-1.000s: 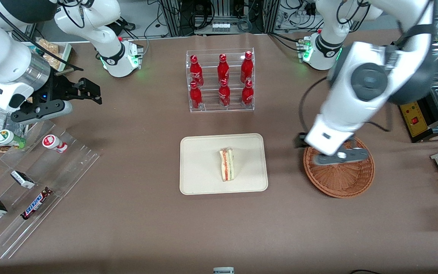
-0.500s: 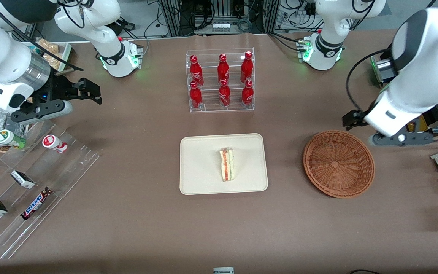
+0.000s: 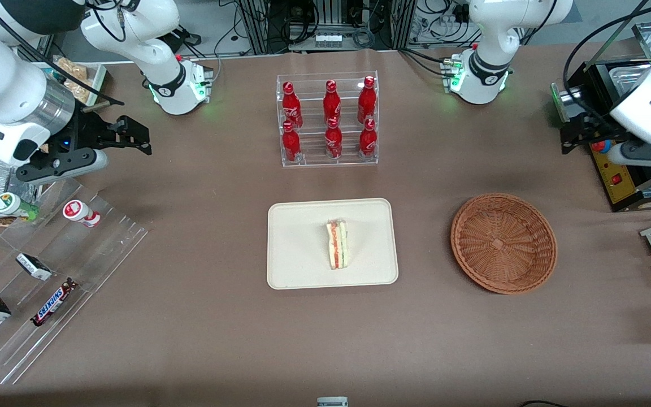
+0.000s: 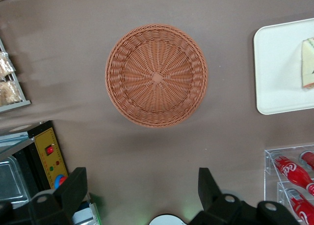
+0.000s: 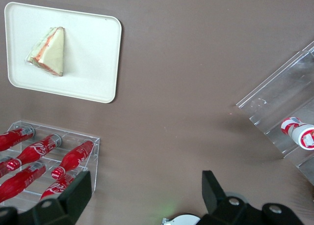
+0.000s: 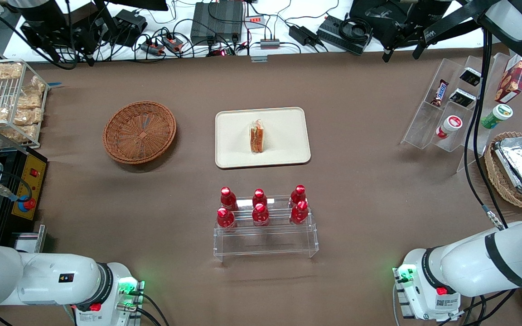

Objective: Place sandwich from basket to tray

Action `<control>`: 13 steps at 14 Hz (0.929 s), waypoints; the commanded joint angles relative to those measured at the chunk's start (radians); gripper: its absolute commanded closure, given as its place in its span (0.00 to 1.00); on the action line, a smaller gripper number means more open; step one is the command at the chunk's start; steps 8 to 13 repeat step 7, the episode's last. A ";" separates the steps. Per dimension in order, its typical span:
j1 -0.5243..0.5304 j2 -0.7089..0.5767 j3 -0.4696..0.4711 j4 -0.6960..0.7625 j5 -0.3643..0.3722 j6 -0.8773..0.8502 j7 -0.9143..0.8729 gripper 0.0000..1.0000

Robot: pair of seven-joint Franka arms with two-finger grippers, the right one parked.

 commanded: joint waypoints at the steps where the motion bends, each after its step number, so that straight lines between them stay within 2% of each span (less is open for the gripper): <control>1: -0.001 -0.012 0.024 -0.021 -0.055 0.000 0.023 0.00; 13: -0.001 -0.013 0.022 -0.027 -0.057 0.004 0.020 0.00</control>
